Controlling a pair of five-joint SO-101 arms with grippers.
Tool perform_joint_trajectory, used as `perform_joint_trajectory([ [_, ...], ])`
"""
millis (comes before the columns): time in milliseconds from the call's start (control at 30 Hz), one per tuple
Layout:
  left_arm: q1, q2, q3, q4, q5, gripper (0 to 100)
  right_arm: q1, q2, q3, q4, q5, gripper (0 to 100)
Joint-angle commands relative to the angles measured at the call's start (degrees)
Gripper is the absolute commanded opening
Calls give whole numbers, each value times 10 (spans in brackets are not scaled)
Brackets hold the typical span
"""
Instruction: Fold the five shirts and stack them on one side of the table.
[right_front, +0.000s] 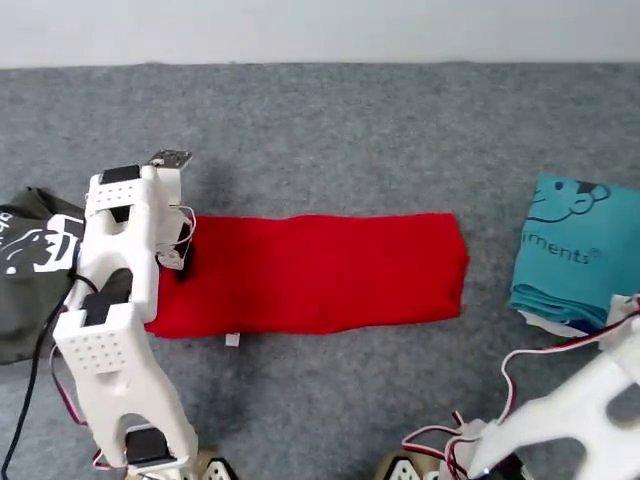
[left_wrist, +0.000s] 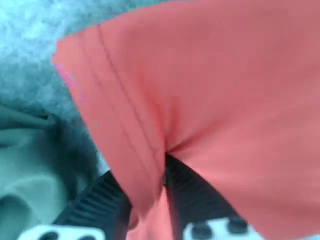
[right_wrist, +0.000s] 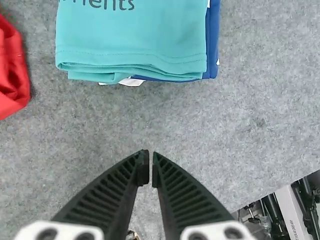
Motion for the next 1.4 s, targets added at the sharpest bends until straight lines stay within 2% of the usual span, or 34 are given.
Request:
perform_joint_trajectory([
  [0,14,-37,-16,52,4,13,4,-22,-4,22,0,25],
  [133,56,-109,-20,92,27,13,3,-22,-4,22,0,25],
  [433,164,-268,-21,116,69,13,4,-22,-4,22,0,25],
  [667,295,-309,-24,111,78,13,4,-22,-4,22,0,25],
  [800,371,-305,-69,105,79,13,4,-22,-4,22,1,25],
  [1000,460,-274,-84,33,80,13,4,-22,-4,22,1,25],
  [1133,494,-207,-127,34,80,13,4,-22,-3,22,1,25],
  [1367,517,-85,-276,33,80,13,4,-22,42,22,1,24],
])
